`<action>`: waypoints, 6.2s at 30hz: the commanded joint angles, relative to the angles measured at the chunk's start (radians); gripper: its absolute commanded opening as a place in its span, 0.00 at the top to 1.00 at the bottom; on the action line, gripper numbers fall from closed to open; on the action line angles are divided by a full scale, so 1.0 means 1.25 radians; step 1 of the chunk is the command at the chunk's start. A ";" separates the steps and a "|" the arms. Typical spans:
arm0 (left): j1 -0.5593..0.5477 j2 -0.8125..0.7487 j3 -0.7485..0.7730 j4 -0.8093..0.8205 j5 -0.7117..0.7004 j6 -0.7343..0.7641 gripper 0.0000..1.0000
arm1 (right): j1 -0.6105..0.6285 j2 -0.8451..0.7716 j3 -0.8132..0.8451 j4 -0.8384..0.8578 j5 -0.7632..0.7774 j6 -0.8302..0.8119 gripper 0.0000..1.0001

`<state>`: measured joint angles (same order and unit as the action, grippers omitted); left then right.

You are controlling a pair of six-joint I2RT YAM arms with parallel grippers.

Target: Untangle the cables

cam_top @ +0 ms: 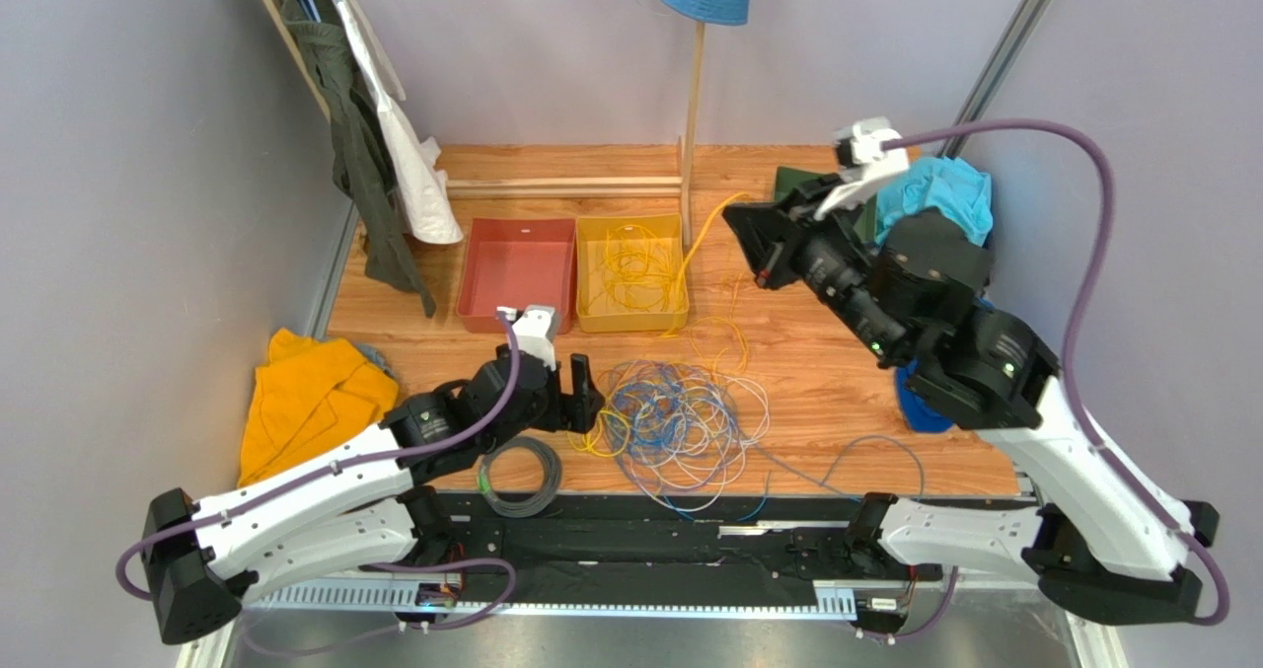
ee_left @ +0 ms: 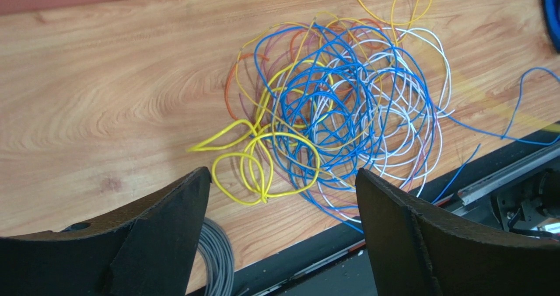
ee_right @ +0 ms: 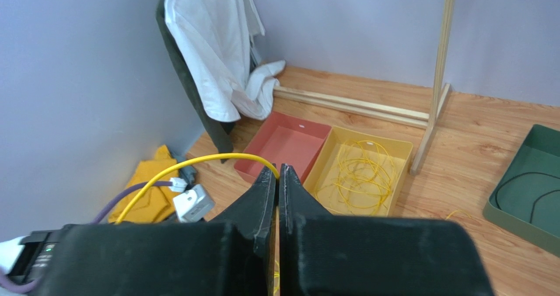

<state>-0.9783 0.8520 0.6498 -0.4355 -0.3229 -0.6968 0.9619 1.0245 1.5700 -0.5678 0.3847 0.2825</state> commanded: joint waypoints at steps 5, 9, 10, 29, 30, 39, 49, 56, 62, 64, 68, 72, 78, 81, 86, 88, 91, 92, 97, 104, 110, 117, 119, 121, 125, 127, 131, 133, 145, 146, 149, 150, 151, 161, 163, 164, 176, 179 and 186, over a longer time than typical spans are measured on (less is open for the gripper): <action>0.003 -0.155 -0.133 0.043 -0.026 -0.104 0.14 | -0.017 0.177 0.151 -0.010 0.029 -0.093 1.00; 0.003 -0.197 -0.169 0.006 -0.034 -0.142 0.16 | -0.031 0.265 0.207 0.053 0.038 -0.124 1.00; 0.003 -0.202 -0.185 0.004 -0.031 -0.146 0.16 | -0.044 0.288 0.230 0.053 0.038 -0.125 1.00; 0.003 -0.264 -0.305 0.080 0.017 -0.165 0.17 | -0.257 0.660 0.581 0.087 -0.157 -0.043 1.00; 0.003 -0.258 -0.305 0.082 0.018 -0.164 0.17 | -0.259 0.674 0.580 0.095 -0.156 -0.046 1.00; 0.003 -0.245 -0.311 0.102 0.023 -0.157 0.17 | -0.274 0.678 0.474 0.193 -0.151 -0.065 1.00; 0.003 -0.212 -0.310 0.130 0.028 -0.165 0.17 | -0.287 0.646 0.392 0.228 -0.164 -0.065 1.00; 0.003 -0.198 -0.314 0.131 0.033 -0.170 0.17 | -0.308 0.613 0.211 0.306 -0.175 -0.035 1.00; 0.003 -0.201 -0.316 0.134 0.035 -0.173 0.18 | -0.307 0.643 0.046 0.371 -0.203 0.006 1.00; 0.005 -0.208 -0.316 0.125 0.037 -0.175 0.18 | -0.307 0.668 -0.008 0.387 -0.222 0.032 1.00; 0.003 -0.236 -0.312 0.103 0.040 -0.174 0.18 | -0.303 0.738 -0.028 0.399 -0.276 0.046 1.00; 0.003 -0.270 -0.304 0.074 0.033 -0.173 0.18 | -0.298 0.812 0.015 0.345 -0.296 0.042 1.00; 0.003 -0.290 -0.308 0.055 0.026 -0.176 0.18 | -0.292 0.843 0.035 0.278 -0.316 0.035 0.88; 0.003 -0.286 -0.305 0.056 0.026 -0.175 0.18 | -0.284 0.788 -0.026 0.303 -0.256 0.037 0.63; 0.003 -0.285 -0.289 0.049 0.026 -0.167 0.18 | -0.265 0.702 -0.084 0.313 -0.172 0.029 0.42; 0.003 -0.289 -0.277 0.037 0.026 -0.163 0.18 | -0.260 0.662 -0.105 0.309 -0.144 0.026 0.40; 0.003 -0.301 -0.255 0.011 0.024 -0.158 0.19 | -0.250 0.610 -0.131 0.300 -0.076 0.013 0.39; 0.003 -0.304 -0.249 0.001 0.022 -0.158 0.19 | -0.241 0.597 -0.137 0.295 -0.053 0.008 0.39; 0.003 -0.348 -0.191 -0.081 -0.025 -0.136 0.19 | -0.222 0.522 -0.189 0.317 -0.007 -0.017 0.39; 0.003 -0.380 -0.103 -0.174 -0.094 -0.113 0.20 | -0.221 0.496 -0.232 0.350 -0.050 -0.008 0.55; 0.003 -0.409 -0.076 -0.211 -0.121 -0.099 0.19 | -0.228 0.533 -0.176 0.336 -0.070 0.005 1.00; 0.003 -0.412 -0.094 -0.203 -0.121 -0.102 0.19 | -0.225 0.597 -0.153 0.374 -0.256 0.038 0.75; 0.003 -0.410 -0.101 -0.194 -0.117 -0.102 0.19 | -0.210 0.637 -0.131 0.376 -0.281 0.039 0.69; 0.003 -0.408 -0.106 -0.189 -0.114 -0.103 0.19 | -0.190 0.660 -0.110 0.385 -0.295 0.038 0.66; 0.003 -0.404 -0.117 -0.176 -0.099 -0.109 0.19 | -0.183 0.730 -0.067 0.405 -0.354 0.080 0.71; 0.003 -0.403 -0.122 -0.174 -0.093 -0.114 0.19 | -0.182 0.746 -0.056 0.408 -0.361 0.092 0.75; 0.003 -0.412 -0.132 -0.178 -0.088 -0.119 0.19 | -0.178 0.750 -0.074 0.420 -0.359 0.085 0.64; 0.003 -0.415 -0.144 -0.171 -0.089 -0.120 0.19 | -0.173 0.756 -0.073 0.411 -0.348 0.074 0.57; 0.003 -0.424 -0.158 -0.174 -0.075 -0.132 0.19 | -0.162 0.882 0.044 0.291 -0.199 -0.050 0.56; 0.003 -0.424 -0.159 -0.173 -0.074 -0.133 0.19 | -0.163 0.886 0.045 0.286 -0.182 -0.055 0.56; 0.003 -0.419 -0.165 -0.166 -0.071 -0.135 0.19 | -0.164 0.907 0.055 0.278 -0.161 -0.066 0.59; 0.003 -0.418 -0.168 -0.163 -0.071 -0.136 0.19 | -0.166 0.911 0.056 0.274 -0.156 -0.069 0.61; 0.003 -0.414 -0.169 -0.161 -0.071 -0.136 0.19 | -0.167 0.913 0.055 0.271 -0.150 -0.068 0.64; 0.003 -0.406 -0.171 -0.157 -0.071 -0.140 0.19 | -0.203 0.868 0.026 0.278 -0.060 -0.025 0.97; 0.003 -0.407 -0.171 -0.158 -0.069 -0.141 0.19 | -0.210 0.865 0.028 0.260 -0.057 -0.025 0.97; 0.003 -0.407 -0.171 -0.158 -0.069 -0.142 0.19 | -0.211 0.857 0.020 0.269 -0.059 -0.027 0.95; 0.003 -0.407 -0.160 -0.150 -0.064 -0.138 0.19 | -0.199 0.613 -0.088 0.372 -0.180 -0.010 0.50; 0.003 -0.407 -0.160 -0.149 -0.062 -0.141 0.19 | -0.199 0.581 -0.075 0.348 -0.169 -0.012 0.49; 0.003 -0.402 -0.159 -0.145 -0.050 -0.146 0.20 | -0.273 0.561 -0.150 0.392 -0.115 0.101 0.43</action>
<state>-0.9756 0.3416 0.4366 -0.6529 -0.3996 -0.8665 0.6998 1.7275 1.4338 -0.1265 0.2222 0.2943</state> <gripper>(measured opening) 0.806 0.558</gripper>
